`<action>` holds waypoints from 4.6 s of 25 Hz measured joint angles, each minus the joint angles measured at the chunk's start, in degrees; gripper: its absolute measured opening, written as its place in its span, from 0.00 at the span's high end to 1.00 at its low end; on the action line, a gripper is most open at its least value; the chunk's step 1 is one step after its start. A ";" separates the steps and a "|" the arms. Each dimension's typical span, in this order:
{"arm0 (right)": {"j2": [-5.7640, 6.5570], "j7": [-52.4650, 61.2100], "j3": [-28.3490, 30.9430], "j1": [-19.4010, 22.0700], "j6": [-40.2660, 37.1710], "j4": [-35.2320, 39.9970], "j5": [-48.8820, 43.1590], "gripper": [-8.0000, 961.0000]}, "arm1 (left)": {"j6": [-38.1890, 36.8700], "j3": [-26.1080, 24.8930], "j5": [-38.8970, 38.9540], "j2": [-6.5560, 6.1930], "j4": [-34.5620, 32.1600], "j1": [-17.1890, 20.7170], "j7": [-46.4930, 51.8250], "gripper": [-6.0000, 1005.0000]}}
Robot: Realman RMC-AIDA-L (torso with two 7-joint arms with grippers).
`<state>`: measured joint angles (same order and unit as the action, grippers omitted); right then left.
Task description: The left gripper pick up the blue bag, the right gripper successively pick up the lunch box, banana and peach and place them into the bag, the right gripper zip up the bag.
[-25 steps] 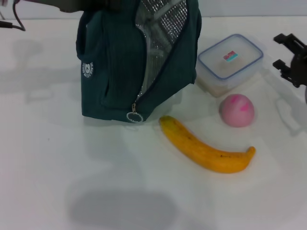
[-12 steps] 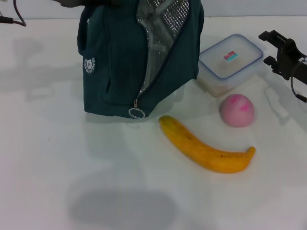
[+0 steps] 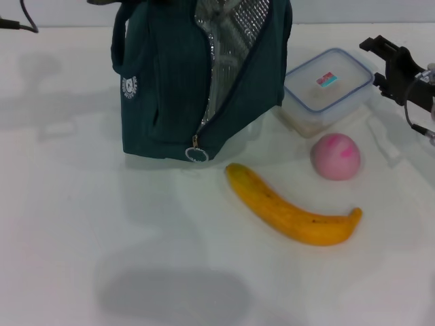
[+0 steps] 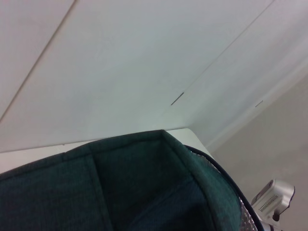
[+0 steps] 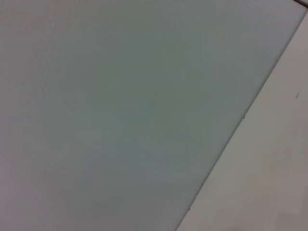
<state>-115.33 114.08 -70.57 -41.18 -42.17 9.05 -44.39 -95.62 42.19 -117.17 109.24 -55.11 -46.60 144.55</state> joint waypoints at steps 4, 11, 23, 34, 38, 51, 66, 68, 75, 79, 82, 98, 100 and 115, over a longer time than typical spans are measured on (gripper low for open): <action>-0.07 0.01 -0.01 -0.58 0.26 -0.15 0.00 0.13 | 0.02 0.00 0.88 0.00 0.00 0.12 -0.42 0.94; -0.24 0.28 -0.11 -2.05 0.49 -1.42 0.00 0.13 | 0.03 0.00 1.50 -0.05 0.00 0.37 -0.66 0.93; -0.24 0.35 -0.09 -2.56 0.07 -1.22 0.00 0.13 | 0.16 0.00 1.52 -0.03 0.00 0.46 -0.94 0.93; -0.24 -0.61 -0.75 -2.55 -0.02 -0.90 0.00 0.14 | 0.33 -0.09 1.52 0.01 0.00 0.50 -1.36 0.93; -0.24 -2.23 -0.55 -1.97 -0.98 -0.78 0.23 0.17 | 0.33 -0.67 1.52 0.00 0.00 0.68 -1.55 0.93; -0.50 -3.31 -0.27 -0.10 -2.36 0.41 0.71 0.58 | -0.14 -0.71 1.51 -0.04 -0.09 1.35 -1.81 0.93; -0.41 -4.10 -0.70 -0.08 -2.39 0.40 0.21 0.81 | -0.15 -0.79 1.59 -0.22 -0.09 1.34 -2.40 0.93; -0.49 -4.83 -0.72 -0.07 -2.44 0.45 0.18 0.85 | -0.14 -0.80 1.60 -0.24 -0.09 1.34 -2.42 0.93; -0.63 -6.10 -0.48 0.71 -3.97 0.55 0.42 0.89 | -0.14 -0.80 1.61 -0.27 -0.09 1.46 -2.43 0.93; -0.64 -6.90 -0.24 1.21 -5.67 0.64 0.80 0.89 | -0.16 -0.80 1.61 -0.27 -0.09 1.74 -2.43 0.93; -0.65 -7.90 -0.14 1.75 -7.21 0.68 2.04 0.89 | -0.17 -0.79 1.61 -0.27 -0.09 1.94 -2.45 0.93; -0.86 -11.24 -0.09 7.86 -19.09 -0.17 15.00 0.90 | 0.10 -0.97 1.60 -0.32 0.47 3.21 -3.14 0.93; -0.85 -11.25 -0.09 8.50 -21.28 -0.17 16.31 0.90 | 0.11 -1.22 1.60 -0.24 0.49 3.57 -3.13 0.93; -0.58 -6.35 -0.13 7.78 -41.48 3.24 24.64 0.90 | -0.25 -1.02 1.60 0.19 0.53 5.01 -2.84 0.92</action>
<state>-115.91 107.73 -70.70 -33.40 -83.64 12.29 -19.75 -95.87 41.17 -115.58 109.43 -54.58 -41.59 141.71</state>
